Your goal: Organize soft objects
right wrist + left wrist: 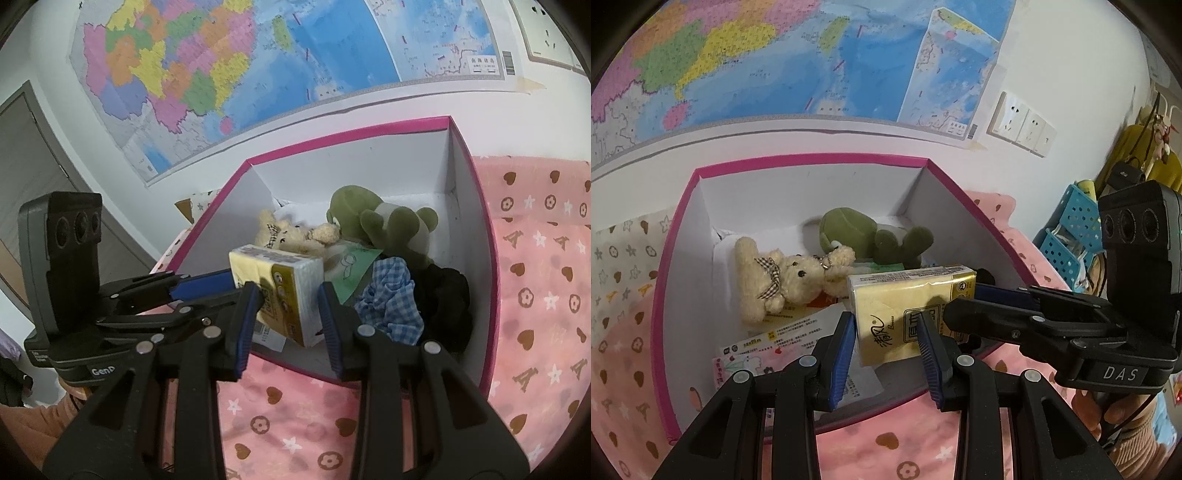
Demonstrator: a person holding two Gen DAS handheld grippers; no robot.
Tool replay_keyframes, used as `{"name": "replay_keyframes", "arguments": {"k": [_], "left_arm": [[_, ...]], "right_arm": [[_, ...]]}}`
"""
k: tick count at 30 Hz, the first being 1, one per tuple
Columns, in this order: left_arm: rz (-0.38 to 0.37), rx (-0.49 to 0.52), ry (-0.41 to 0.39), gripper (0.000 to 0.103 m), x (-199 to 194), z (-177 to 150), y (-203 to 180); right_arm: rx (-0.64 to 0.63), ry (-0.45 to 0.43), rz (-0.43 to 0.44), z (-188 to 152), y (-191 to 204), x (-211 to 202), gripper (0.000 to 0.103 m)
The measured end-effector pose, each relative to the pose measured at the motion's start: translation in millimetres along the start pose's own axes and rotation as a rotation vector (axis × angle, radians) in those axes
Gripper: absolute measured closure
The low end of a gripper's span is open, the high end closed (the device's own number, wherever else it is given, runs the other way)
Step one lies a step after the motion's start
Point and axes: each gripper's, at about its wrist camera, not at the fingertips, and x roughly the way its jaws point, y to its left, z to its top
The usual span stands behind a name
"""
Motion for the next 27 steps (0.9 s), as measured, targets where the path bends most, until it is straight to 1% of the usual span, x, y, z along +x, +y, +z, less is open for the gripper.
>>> {"name": "replay_keyframes", "arguments": {"k": [8,14,19,20,21,22,23,24,26,27], "left_arm": [[0.005,-0.010,0.018,0.069,6.7,0.8,4.1],[0.025,-0.036,0.037,0.069,14.8,1.1,11.1],[0.049,-0.053,0.026,0.069,16.0,-0.2,16.2],[0.053,-0.053,0.021,0.065,15.1,-0.9,16.3],[0.058,-0.055,0.015,0.063,13.8,-2.0,16.5],[0.063,-0.054,0.008,0.059,11.9,-3.3,16.0],[0.065,-0.048,0.003,0.056,10.4,-3.9,15.4],[0.075,-0.036,-0.008,0.055,7.2,-5.3,13.1],[0.091,-0.020,-0.029,0.045,2.1,-6.7,9.5],[0.094,-0.010,-0.045,0.042,-2.1,-8.3,7.2]], "right_arm": [[0.001,0.019,-0.025,1.3,1.9,6.2,0.064],[0.004,0.022,-0.042,0.8,3.1,10.6,0.064],[0.003,0.016,-0.060,0.8,2.7,12.1,0.063],[0.005,0.015,-0.063,0.8,2.5,11.7,0.062],[0.006,0.010,-0.067,0.8,2.1,10.6,0.061],[0.007,0.005,-0.071,0.8,1.4,9.7,0.055],[0.008,0.000,-0.075,0.7,0.7,8.3,0.053],[0.006,-0.001,-0.077,0.8,0.7,7.6,0.053],[0.003,-0.009,-0.076,-0.5,1.0,4.0,0.053],[-0.001,-0.013,-0.080,-1.5,1.7,2.0,0.053]]}}
